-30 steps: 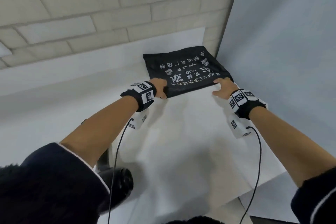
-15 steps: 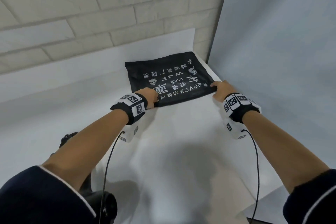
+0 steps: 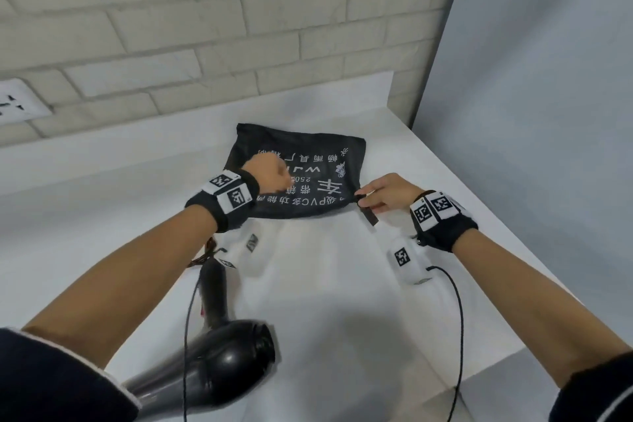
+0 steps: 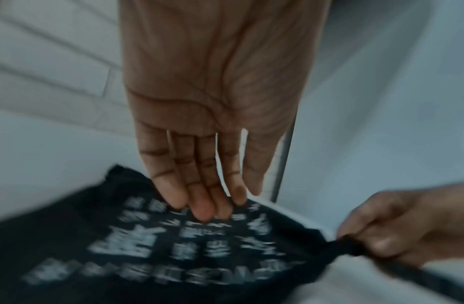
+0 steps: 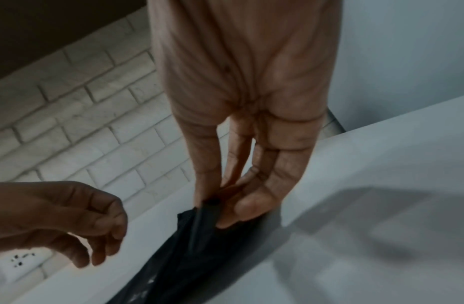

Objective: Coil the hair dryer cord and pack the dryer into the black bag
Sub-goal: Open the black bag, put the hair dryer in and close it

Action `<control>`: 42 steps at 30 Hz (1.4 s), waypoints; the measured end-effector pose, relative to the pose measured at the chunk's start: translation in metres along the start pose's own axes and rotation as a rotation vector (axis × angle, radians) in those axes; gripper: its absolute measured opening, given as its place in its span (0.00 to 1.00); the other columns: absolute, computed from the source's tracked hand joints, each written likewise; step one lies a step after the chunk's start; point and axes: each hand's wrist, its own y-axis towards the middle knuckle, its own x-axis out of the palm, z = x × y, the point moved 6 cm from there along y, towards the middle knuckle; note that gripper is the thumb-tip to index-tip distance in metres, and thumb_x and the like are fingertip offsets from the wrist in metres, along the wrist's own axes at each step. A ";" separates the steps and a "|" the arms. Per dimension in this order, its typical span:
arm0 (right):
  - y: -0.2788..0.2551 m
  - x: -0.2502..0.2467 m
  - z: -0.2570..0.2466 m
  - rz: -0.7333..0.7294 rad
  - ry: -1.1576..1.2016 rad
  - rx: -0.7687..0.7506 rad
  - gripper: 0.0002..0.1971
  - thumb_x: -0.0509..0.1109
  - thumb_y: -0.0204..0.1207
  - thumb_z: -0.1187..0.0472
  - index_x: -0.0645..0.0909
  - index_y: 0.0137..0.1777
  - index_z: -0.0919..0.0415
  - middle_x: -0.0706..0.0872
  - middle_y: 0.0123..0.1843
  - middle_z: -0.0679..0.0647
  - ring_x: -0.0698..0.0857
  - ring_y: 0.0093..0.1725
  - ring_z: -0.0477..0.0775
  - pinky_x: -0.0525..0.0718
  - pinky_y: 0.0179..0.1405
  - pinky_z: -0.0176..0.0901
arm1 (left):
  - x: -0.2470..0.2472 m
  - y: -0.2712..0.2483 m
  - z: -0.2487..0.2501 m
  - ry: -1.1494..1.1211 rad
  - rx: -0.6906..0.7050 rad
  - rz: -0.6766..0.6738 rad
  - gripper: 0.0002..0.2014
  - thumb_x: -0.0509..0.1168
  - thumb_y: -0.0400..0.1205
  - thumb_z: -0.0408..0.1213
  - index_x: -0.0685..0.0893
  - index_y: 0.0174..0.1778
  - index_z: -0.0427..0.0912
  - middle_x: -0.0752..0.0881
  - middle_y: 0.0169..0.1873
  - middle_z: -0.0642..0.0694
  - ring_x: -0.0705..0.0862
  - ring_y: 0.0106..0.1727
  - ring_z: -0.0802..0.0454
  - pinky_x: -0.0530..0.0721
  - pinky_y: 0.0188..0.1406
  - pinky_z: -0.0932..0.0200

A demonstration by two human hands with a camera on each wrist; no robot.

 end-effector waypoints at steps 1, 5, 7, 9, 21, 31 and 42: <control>-0.004 0.008 -0.006 -0.018 0.030 -0.010 0.18 0.69 0.72 0.75 0.79 0.63 0.72 0.84 0.38 0.54 0.85 0.32 0.41 0.84 0.29 0.25 | 0.010 -0.007 0.006 -0.141 0.004 -0.102 0.09 0.66 0.79 0.39 0.86 0.44 0.36 0.88 0.41 0.42 0.86 0.43 0.47 0.85 0.45 0.57; -0.015 0.038 -0.024 -0.078 0.061 -0.044 0.19 0.67 0.73 0.78 0.77 0.65 0.74 0.85 0.38 0.54 0.85 0.35 0.44 0.86 0.33 0.27 | 0.043 -0.031 0.029 -0.446 -0.044 -0.357 0.09 0.63 0.81 0.40 0.83 0.38 0.41 0.86 0.36 0.47 0.84 0.32 0.58 0.83 0.38 0.67; -0.021 0.054 -0.034 -0.074 0.034 -0.082 0.19 0.66 0.73 0.79 0.77 0.64 0.74 0.88 0.31 0.48 0.87 0.29 0.39 0.85 0.32 0.27 | 0.044 -0.039 0.026 -0.487 -0.054 -0.332 0.11 0.63 0.81 0.42 0.82 0.36 0.40 0.86 0.33 0.47 0.83 0.31 0.57 0.83 0.36 0.67; -0.024 0.060 -0.038 -0.081 0.000 -0.105 0.19 0.66 0.72 0.80 0.78 0.64 0.74 0.88 0.26 0.44 0.86 0.26 0.36 0.85 0.31 0.26 | 0.048 -0.038 0.026 -0.528 -0.096 -0.301 0.14 0.64 0.80 0.43 0.82 0.34 0.37 0.86 0.25 0.48 0.83 0.26 0.58 0.83 0.35 0.65; -0.030 0.080 -0.059 0.053 -0.077 -0.172 0.21 0.69 0.67 0.81 0.78 0.61 0.75 0.82 0.34 0.55 0.83 0.21 0.35 0.83 0.28 0.25 | 0.042 -0.049 0.002 -0.927 -0.139 -0.192 0.11 0.69 0.76 0.27 0.78 0.29 0.38 0.85 0.30 0.43 0.83 0.35 0.52 0.84 0.44 0.61; -0.032 0.074 -0.074 0.116 -0.375 -0.233 0.18 0.67 0.66 0.81 0.84 0.56 0.72 0.79 0.31 0.47 0.77 0.32 0.40 0.76 0.30 0.18 | -0.007 -0.048 -0.027 -0.292 -0.061 0.124 0.05 0.70 0.74 0.34 0.84 0.32 0.38 0.88 0.35 0.43 0.85 0.38 0.49 0.86 0.46 0.57; -0.031 0.059 -0.036 0.075 -0.801 -0.099 0.19 0.68 0.69 0.75 0.84 0.59 0.62 0.76 0.39 0.47 0.75 0.48 0.51 0.71 0.28 0.18 | -0.047 -0.056 -0.116 -0.242 -0.195 0.185 0.08 0.73 0.71 0.35 0.81 0.29 0.42 0.83 0.30 0.46 0.82 0.37 0.45 0.85 0.45 0.54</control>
